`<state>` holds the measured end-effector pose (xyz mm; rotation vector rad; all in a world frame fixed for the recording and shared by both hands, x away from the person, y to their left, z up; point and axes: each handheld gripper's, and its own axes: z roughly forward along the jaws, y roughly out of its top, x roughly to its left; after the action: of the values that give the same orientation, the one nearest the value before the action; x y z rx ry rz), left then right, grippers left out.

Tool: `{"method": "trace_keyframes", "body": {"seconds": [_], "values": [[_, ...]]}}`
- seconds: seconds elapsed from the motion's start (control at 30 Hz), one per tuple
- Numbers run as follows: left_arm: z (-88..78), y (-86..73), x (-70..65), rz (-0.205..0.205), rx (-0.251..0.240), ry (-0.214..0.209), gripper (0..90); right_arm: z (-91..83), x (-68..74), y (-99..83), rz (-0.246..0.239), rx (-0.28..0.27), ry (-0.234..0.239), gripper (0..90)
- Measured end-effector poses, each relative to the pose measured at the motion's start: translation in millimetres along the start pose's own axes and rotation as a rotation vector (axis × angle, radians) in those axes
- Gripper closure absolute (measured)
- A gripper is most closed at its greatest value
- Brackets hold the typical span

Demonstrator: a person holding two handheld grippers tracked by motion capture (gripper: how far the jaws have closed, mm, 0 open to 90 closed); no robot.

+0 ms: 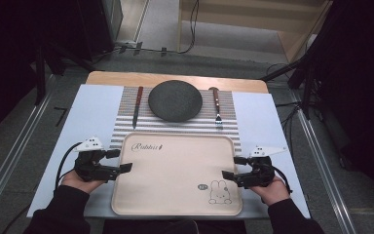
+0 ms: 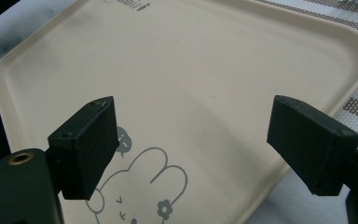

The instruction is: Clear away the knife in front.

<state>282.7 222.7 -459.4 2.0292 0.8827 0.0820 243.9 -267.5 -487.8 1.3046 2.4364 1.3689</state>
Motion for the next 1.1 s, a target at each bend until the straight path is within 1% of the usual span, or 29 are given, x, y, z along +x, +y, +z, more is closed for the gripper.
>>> {"method": "trace_keyframes", "body": {"seconds": [0.07, 0.1, 0.3, 0.33, 0.5, 0.77, 1.1], "values": [[-0.3, 0.1, -0.2, 0.004, -0.001, 0.003, 23.5, 0.3, 0.2, 0.0, 0.001, 0.003, 0.002, 15.4], [-0.8, 0.4, -0.3, 0.004, -0.014, -0.003, 23.7, 0.3, 0.2, -0.1, 0.006, 0.006, 0.006, 16.8], [-0.4, -0.8, 1.9, -0.003, -0.003, 0.001, 23.7, 0.7, 0.8, 0.2, 0.011, 0.005, 0.012, 16.7], [-0.7, -1.0, 3.0, -0.012, -0.009, 0.000, 23.7, 0.8, 0.9, 0.2, 0.011, 0.005, 0.009, 16.6], [-0.8, -1.3, 5.0, -0.023, -0.006, 0.000, 23.7, 1.5, 1.3, 0.3, 0.003, 0.005, 0.005, 16.5], [0.1, -1.5, 5.2, -0.025, -0.002, -0.005, 23.8, 2.1, 1.5, 0.3, 0.000, 0.008, 0.001, 16.5], [0.3, -1.2, 6.2, -0.031, 0.003, 0.001, 23.8, 2.8, 1.5, 0.3, 0.001, 0.009, 0.001, 16.6]]}}
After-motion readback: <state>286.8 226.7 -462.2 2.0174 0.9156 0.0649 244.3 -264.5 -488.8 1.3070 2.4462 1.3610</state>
